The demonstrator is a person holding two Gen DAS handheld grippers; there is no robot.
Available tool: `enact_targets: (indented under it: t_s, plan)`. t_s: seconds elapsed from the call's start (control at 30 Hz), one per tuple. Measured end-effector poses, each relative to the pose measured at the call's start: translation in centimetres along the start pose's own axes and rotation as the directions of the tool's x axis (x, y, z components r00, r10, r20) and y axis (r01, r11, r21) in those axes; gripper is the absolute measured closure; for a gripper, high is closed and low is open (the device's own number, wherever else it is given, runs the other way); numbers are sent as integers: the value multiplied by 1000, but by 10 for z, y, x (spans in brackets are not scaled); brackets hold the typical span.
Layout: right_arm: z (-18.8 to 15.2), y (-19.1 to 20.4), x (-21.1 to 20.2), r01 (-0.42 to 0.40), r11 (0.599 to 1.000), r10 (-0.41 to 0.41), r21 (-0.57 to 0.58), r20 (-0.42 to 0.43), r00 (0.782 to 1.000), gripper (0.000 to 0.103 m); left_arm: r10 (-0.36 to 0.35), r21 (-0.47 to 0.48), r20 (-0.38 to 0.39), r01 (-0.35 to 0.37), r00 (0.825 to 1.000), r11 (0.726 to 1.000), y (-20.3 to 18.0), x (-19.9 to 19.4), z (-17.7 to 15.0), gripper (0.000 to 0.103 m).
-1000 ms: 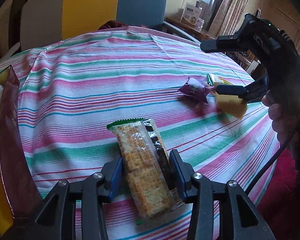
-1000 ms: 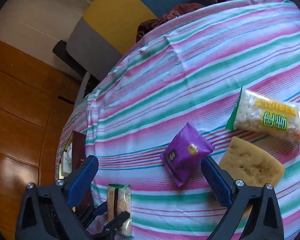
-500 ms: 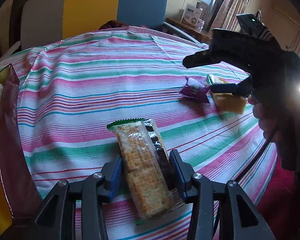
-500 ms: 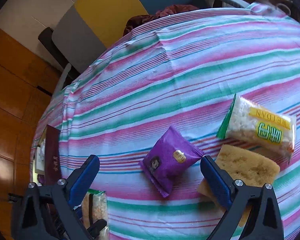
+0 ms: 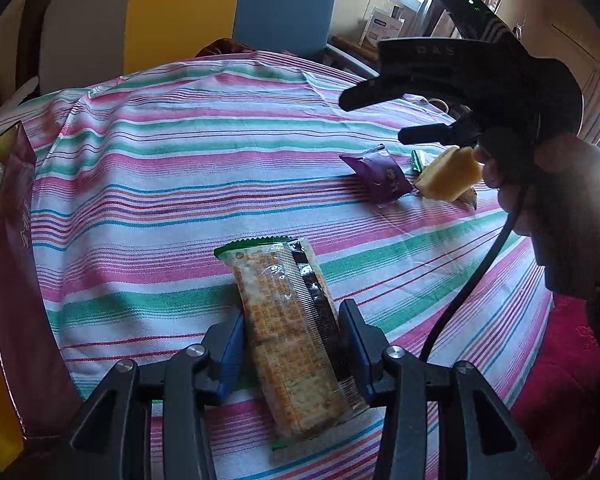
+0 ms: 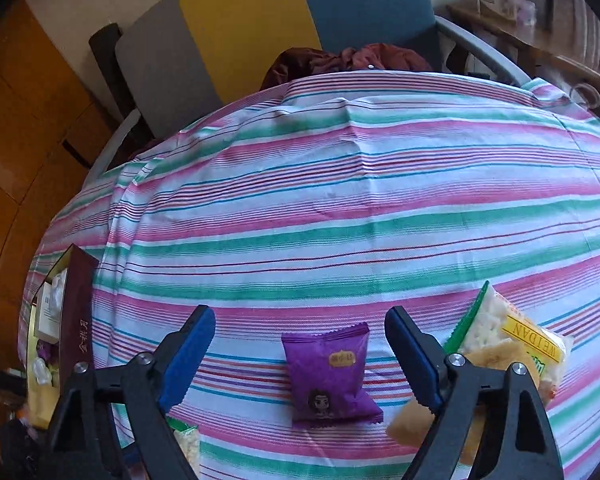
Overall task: Organize objects
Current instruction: 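Hold the cracker bar with the left tool while the right tool grasps the purple packet, then carry the cracker bar to the tray with the left tool while the right tool holds the purple packet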
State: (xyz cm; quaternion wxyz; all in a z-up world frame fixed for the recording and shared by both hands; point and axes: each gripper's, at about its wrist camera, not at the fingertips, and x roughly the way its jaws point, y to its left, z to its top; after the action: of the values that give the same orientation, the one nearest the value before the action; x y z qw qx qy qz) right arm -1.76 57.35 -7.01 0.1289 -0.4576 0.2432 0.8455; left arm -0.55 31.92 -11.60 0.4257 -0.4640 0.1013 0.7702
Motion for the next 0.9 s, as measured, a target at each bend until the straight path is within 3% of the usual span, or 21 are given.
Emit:
enact_targets:
  t_s: [0.23,0.27,0.37,0.43,0.63,0.9]
  plan:
    - [-15,6,6,55,995,-60,-80,-65,996,18,-3,-2,3,3,1000,1000,1,1,-1,57]
    - [-18,10,11,81,991,-88,-103,-69,994,23,-2,-1,2,2,1000,1000,0,1,-1,57]
    - [-28,27,27,224,947,-248,-230,-81,965,59,-2,2,3,2,1000,1000,1,2,-1,57]
    - [-35,39,30,267,911,-302,-314,-67,951,63,-2,3,4,2,1000,1000,1,1,-1,57]
    - [-64,51,15,223,889,-270,-400,-65,961,67,4,6,8,-4,1000,1000,-1,1,-2,57]
    - [-75,38,16,154,924,-193,-349,-79,978,68,26,16,8,-26,1000,1000,-6,1,-3,57]
